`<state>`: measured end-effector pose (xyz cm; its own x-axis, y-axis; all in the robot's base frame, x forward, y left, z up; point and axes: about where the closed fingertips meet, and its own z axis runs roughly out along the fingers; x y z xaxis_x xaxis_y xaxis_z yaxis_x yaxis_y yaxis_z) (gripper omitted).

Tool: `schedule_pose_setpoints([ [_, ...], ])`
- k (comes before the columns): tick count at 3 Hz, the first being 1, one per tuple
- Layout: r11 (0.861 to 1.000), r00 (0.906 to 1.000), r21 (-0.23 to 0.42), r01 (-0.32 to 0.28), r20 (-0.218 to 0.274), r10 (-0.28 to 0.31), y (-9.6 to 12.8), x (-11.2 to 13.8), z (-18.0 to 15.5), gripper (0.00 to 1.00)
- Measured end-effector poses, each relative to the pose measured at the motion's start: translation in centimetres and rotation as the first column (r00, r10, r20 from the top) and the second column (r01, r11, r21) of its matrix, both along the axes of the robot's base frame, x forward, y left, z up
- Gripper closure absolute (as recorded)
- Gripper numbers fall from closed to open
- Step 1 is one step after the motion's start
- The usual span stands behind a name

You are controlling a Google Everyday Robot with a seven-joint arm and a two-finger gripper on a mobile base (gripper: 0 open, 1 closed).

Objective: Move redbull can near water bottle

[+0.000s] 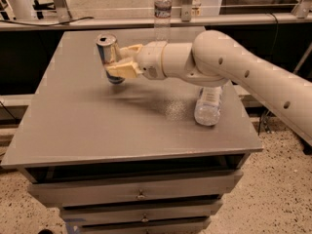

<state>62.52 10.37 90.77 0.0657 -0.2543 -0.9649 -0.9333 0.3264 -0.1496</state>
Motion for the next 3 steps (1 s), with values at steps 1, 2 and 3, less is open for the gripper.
schedule_pose_setpoints([
  [1, 0.993, 0.9923, -0.048, 0.108, 0.066, -0.105, -6.5, 2.1, 3.9, 1.0],
  [2, 0.993, 0.9924, -0.048, 0.107, 0.066, -0.104, -6.4, 2.0, 3.9, 1.0],
  [3, 0.988, 0.9875, -0.071, 0.139, 0.085, -0.133, -8.3, 2.9, 4.2, 1.0],
])
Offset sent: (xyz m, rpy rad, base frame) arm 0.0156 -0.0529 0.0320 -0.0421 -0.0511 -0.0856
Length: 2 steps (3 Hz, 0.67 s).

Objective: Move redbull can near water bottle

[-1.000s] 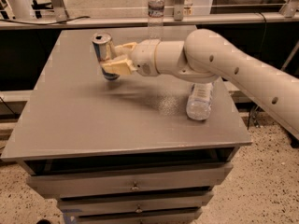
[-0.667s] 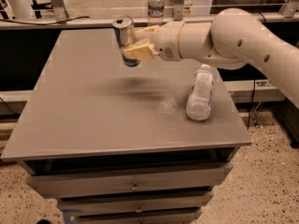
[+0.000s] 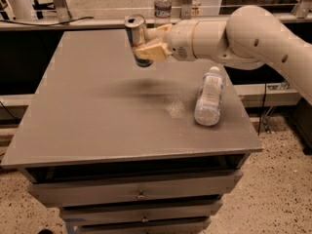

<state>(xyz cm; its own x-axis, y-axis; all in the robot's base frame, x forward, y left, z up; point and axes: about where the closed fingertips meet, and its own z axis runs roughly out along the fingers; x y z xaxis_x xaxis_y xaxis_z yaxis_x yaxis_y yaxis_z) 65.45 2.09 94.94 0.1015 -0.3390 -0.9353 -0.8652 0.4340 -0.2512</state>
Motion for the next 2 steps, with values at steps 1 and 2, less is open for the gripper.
schedule_pose_setpoints([
  [1, 0.993, 0.9917, -0.033, 0.109, 0.072, -0.107, -5.2, 2.9, 1.5, 1.0],
  [2, 0.975, 0.9675, -0.016, 0.223, 0.125, -0.22, -10.9, 6.2, 3.2, 1.0],
])
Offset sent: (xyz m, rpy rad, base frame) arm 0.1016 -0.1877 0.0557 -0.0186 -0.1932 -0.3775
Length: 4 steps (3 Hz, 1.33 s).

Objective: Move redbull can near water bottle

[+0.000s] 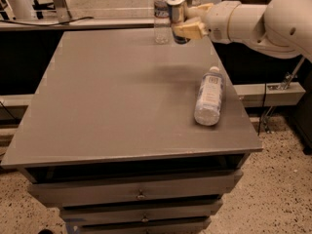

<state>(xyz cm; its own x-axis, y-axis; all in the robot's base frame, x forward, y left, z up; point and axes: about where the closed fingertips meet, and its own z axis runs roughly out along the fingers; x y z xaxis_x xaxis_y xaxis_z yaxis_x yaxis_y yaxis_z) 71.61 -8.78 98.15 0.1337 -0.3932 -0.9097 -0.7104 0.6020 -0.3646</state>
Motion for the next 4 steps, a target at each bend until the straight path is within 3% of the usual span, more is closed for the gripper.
schedule_pose_setpoints([
  [1, 0.996, 0.9965, 0.041, 0.081, 0.016, -0.082, -4.3, 3.2, 0.2, 1.0],
  [2, 0.988, 0.9906, 0.069, 0.137, -0.008, -0.137, -7.1, 6.3, -0.8, 1.0],
  [4, 0.979, 0.9795, 0.092, 0.181, -0.106, -0.171, -8.8, 10.7, -4.3, 1.0],
])
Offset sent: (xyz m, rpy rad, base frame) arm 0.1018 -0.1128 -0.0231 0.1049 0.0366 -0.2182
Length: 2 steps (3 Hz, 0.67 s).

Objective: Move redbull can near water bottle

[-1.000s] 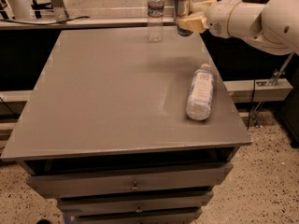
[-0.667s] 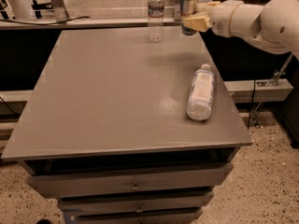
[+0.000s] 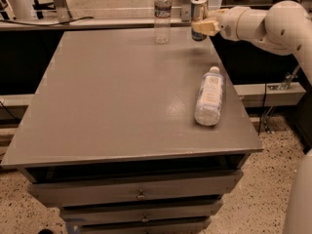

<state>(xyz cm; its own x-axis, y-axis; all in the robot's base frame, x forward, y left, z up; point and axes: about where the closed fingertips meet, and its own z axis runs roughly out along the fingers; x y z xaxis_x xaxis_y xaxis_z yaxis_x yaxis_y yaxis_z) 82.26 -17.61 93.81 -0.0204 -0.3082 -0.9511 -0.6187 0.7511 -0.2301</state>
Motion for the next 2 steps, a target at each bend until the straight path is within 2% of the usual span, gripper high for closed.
schedule_pose_setpoints([
  [2, 0.999, 0.9984, 0.033, -0.022, -0.051, 0.024, 1.1, 2.4, -2.6, 1.0],
])
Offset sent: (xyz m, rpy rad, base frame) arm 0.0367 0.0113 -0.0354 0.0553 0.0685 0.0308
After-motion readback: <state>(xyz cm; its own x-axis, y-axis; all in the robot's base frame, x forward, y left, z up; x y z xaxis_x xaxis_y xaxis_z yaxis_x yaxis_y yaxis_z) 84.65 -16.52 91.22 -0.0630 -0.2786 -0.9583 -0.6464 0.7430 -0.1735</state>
